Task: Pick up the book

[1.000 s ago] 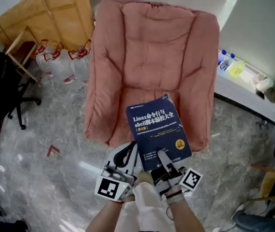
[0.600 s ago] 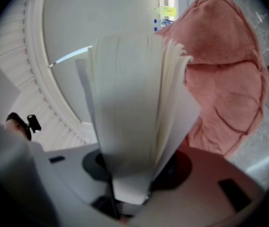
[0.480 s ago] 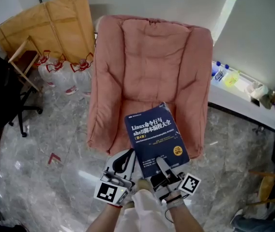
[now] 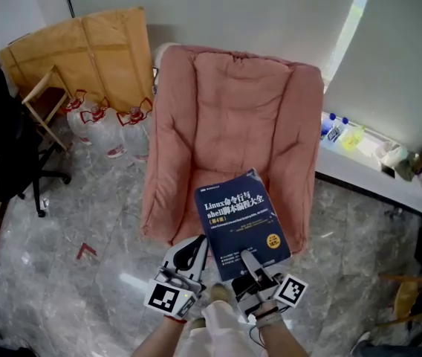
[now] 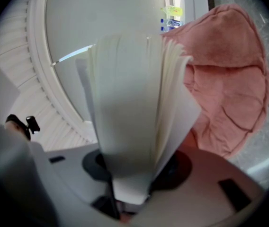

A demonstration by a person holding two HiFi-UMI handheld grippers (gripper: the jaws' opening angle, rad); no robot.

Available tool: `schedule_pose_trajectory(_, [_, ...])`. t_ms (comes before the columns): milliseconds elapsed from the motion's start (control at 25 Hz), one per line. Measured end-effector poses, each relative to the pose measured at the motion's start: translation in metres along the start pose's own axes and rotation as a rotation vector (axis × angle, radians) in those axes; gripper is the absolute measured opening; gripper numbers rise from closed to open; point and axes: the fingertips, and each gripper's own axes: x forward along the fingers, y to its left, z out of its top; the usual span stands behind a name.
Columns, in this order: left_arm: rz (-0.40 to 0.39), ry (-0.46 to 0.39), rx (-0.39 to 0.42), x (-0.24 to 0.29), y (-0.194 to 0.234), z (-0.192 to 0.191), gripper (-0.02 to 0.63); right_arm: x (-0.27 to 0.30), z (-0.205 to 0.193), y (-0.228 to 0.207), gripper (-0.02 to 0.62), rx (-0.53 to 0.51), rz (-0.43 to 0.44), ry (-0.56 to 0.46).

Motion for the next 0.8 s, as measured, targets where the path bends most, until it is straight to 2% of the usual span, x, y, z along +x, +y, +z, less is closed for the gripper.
schedule_pose_trajectory(800, [-0.021, -0.039, 0.012, -0.004, -0.013, 0.049, 0.012, -0.006, -0.007, 0.048, 0.176, 0.001, 0.033, 0.018])
